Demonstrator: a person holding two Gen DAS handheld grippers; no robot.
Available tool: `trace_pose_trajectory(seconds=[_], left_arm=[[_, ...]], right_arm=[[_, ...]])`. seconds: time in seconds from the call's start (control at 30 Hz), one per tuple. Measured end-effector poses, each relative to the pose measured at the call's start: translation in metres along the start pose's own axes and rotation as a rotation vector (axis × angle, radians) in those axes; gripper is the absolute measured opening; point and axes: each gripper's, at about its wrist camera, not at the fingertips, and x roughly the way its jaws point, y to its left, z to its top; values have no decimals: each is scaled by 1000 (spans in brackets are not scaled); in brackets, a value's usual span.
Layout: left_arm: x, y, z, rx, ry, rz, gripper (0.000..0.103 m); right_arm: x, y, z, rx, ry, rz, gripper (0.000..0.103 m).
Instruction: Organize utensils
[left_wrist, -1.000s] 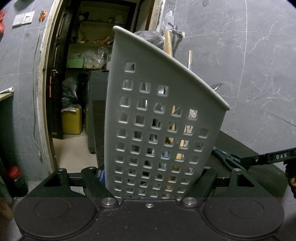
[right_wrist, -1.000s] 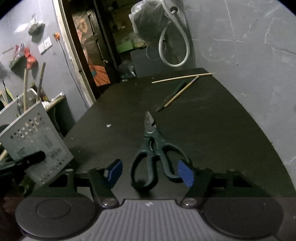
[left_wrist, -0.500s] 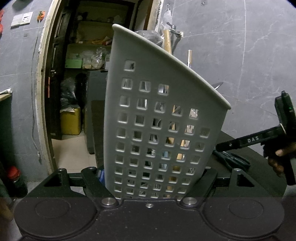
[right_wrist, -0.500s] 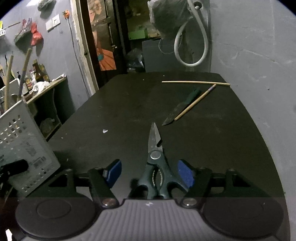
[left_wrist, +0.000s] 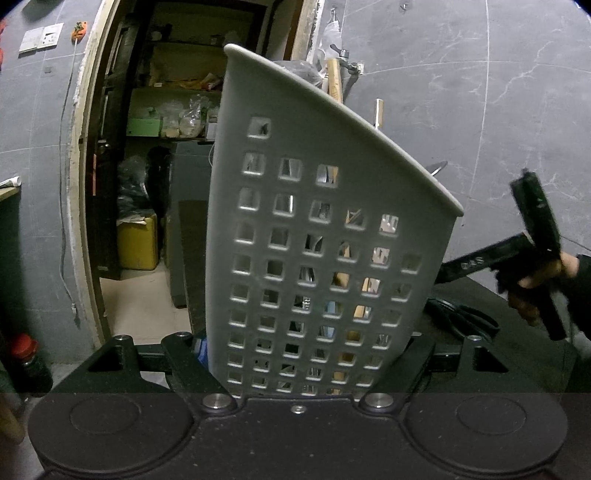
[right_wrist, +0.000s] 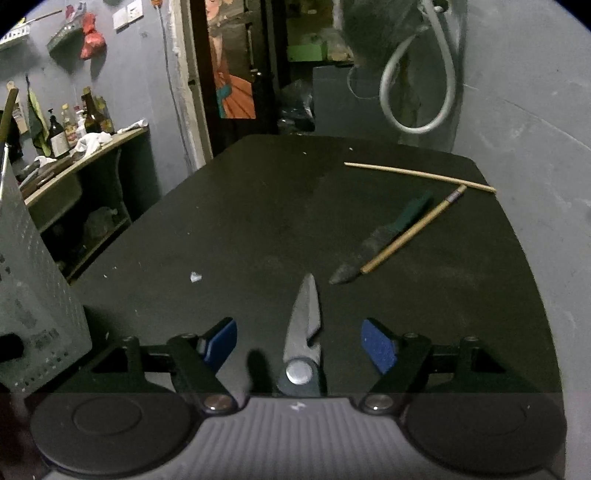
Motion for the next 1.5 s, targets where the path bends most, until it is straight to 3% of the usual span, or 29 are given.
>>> trace_pose_trajectory(seconds=[0.33, 0.7, 0.9, 0.93, 1.0, 1.07, 1.17, 1.3, 1.43, 1.5], left_arm=[[-1, -1, -1, -1, 0, 3, 80], [-3, -3, 1, -3, 4, 8, 79], [-2, -3, 1, -6, 4, 6, 79], [-2, -3, 1, -7, 4, 6, 79], [-2, -3, 1, -6, 4, 6, 79], [-2, -2, 1, -8, 4, 5, 79], [-1, -3, 1, -9, 4, 5, 79], [-1, -2, 1, -9, 4, 6, 79], [-1, -1, 1, -10, 4, 4, 79], [0, -1, 1, -11, 2, 3, 79]], right_arm=[[-67, 1, -46, 59, -6, -36, 76], [-72, 10, -65, 75, -5, -32, 73], [-72, 17, -77, 130, 41, 53, 79], [-75, 23, -79, 144, 43, 87, 80], [-76, 38, -80, 179, 66, 245, 79], [-74, 55, -73, 138, 87, 310, 79], [-76, 60, -52, 59, 42, 275, 79], [-52, 32, -21, 62, 17, 195, 79], [-16, -9, -6, 168, 77, 146, 77], [-17, -31, -12, 233, 68, 122, 77]])
